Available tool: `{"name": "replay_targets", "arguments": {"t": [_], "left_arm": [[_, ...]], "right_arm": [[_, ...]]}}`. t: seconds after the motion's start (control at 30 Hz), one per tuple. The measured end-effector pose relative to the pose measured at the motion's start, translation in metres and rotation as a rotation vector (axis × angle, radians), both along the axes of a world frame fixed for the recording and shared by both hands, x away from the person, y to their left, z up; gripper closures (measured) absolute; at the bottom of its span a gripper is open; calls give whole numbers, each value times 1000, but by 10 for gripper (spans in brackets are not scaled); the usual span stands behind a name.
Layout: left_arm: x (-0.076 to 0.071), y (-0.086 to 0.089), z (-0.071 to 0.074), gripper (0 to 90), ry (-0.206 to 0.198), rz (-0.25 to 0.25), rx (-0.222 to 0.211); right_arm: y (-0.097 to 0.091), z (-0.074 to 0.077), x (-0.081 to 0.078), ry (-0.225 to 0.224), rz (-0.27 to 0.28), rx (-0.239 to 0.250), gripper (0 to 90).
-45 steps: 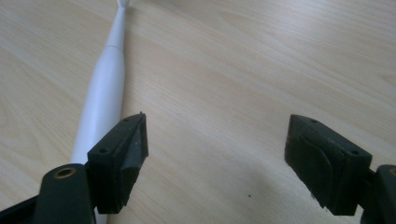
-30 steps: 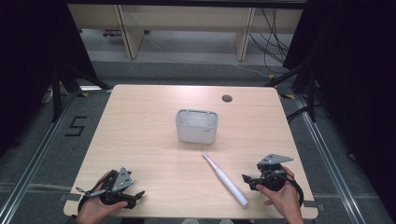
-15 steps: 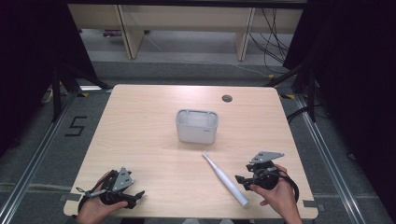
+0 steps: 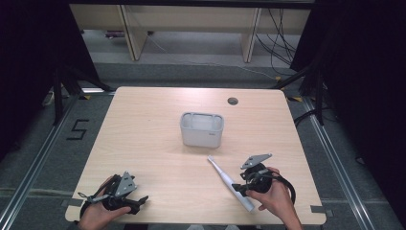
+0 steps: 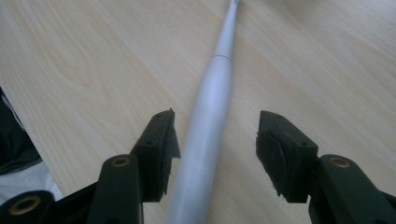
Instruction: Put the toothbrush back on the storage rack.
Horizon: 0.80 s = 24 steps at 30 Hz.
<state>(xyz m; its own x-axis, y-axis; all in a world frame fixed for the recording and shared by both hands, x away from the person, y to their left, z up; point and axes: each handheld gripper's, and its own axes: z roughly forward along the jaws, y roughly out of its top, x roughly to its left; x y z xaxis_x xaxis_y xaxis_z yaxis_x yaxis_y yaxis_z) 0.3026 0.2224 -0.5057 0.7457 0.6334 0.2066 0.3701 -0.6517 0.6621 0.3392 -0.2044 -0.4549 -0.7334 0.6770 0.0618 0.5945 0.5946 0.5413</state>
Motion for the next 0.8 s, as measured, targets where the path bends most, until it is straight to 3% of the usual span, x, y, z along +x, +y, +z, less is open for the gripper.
{"name": "replay_targets", "arguments": {"t": [0.43,0.47,0.57,0.8], "left_arm": [[0,0,0,162,0,-1,-2],[0,-1,0,162,1,1,-3],[1,0,-1,162,3,1,-6],[0,0,0,162,2,0,-4]], "right_arm": [[12,-7,6,74,15,-62,519],[13,-9,10,56,45,-65,520],[17,-10,11,89,28,-74,533],[21,-15,18,82,67,-111,546]]}}
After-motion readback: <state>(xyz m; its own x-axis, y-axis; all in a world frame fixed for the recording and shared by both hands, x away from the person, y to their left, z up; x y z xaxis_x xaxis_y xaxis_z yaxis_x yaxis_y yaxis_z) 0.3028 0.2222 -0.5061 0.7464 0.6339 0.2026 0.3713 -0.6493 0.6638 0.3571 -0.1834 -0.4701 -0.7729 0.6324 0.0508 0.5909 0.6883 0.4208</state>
